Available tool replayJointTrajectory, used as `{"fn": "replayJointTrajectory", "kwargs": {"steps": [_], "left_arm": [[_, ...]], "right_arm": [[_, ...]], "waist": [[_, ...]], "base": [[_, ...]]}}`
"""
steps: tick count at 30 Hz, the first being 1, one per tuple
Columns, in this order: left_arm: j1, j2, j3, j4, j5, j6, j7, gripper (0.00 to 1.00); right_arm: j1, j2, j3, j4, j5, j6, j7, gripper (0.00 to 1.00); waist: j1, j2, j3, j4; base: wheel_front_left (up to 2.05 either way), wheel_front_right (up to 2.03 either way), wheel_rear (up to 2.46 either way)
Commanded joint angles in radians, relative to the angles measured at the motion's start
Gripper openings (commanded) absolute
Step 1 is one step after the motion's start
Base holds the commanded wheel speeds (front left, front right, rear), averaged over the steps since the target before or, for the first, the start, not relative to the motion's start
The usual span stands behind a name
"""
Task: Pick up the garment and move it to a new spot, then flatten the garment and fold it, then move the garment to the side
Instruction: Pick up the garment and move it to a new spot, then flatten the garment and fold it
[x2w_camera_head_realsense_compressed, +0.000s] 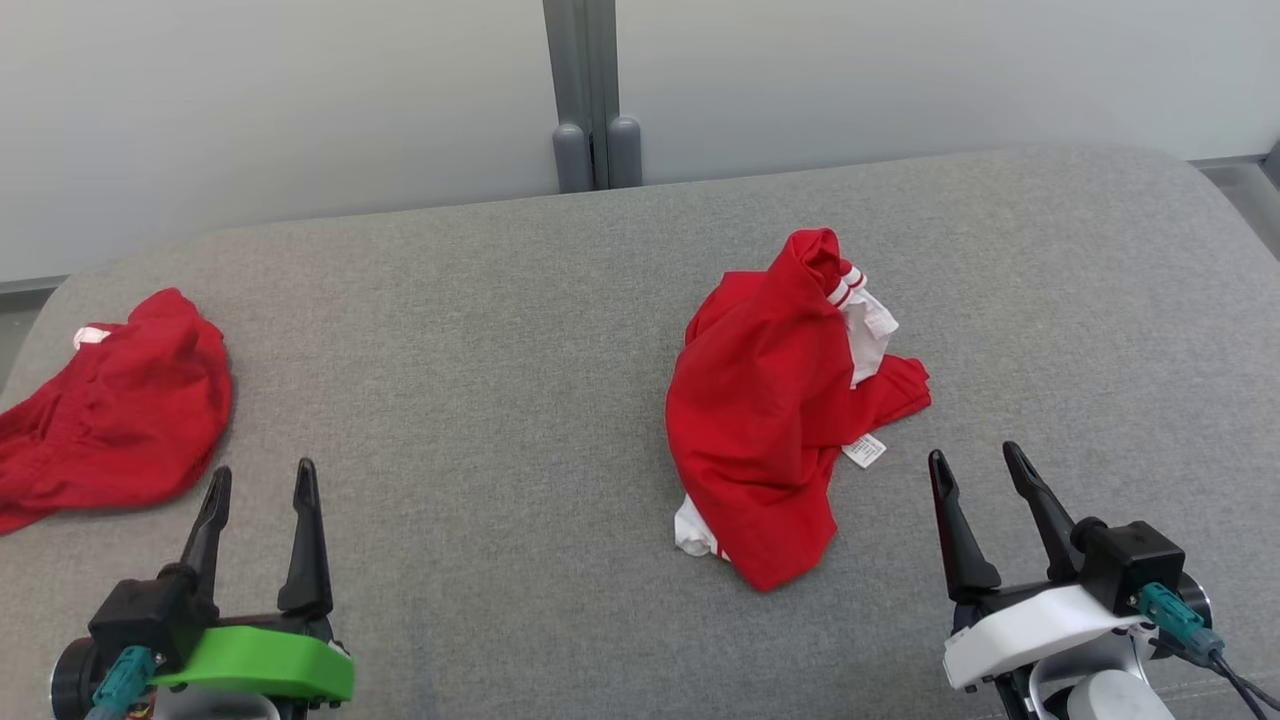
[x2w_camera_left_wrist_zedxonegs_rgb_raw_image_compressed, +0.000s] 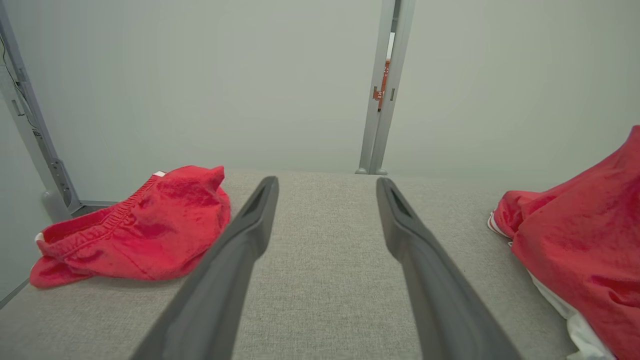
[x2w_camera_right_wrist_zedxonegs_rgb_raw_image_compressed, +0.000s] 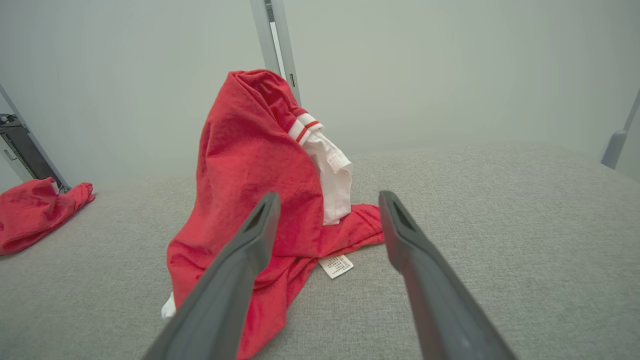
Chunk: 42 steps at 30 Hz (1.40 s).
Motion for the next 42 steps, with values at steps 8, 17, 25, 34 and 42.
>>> {"fn": "replayJointTrajectory", "kwargs": {"steps": [8,17,25,34,42], "left_arm": [[0.073,-0.044,0.076,-0.038,0.047,-0.028,-0.001,1.00],[0.086,-0.065,0.111,-0.035,0.087,-0.066,-0.001,1.00],[0.081,-0.077,0.128,-0.024,0.106,-0.079,-0.001,1.00],[0.075,-0.086,0.139,-0.019,0.123,-0.088,-0.001,1.00],[0.072,-0.087,0.141,-0.014,0.131,-0.091,-0.001,1.00]], "right_arm": [[0.020,-0.010,0.005,-0.010,-0.009,-0.001,-0.003,1.00],[0.027,-0.014,0.005,-0.011,-0.007,-0.001,-0.003,1.00],[0.028,-0.013,0.002,-0.010,-0.005,-0.001,-0.003,1.00],[0.030,-0.013,-0.003,-0.006,-0.003,-0.001,-0.003,1.00],[0.033,-0.011,-0.005,-0.005,-0.003,-0.001,-0.003,1.00]], "waist": [[0.0000,0.0000,-0.008,-0.004],[0.0000,0.0000,-0.014,-0.003],[0.0000,0.0000,-0.013,-0.003],[0.0000,0.0000,-0.016,0.001],[0.0000,0.0000,-0.019,0.008]], "base": [[0.00,0.00,0.00],[0.00,0.00,0.00],[0.00,0.00,0.00],[0.00,0.00,0.00],[0.00,0.00,0.00]]}}
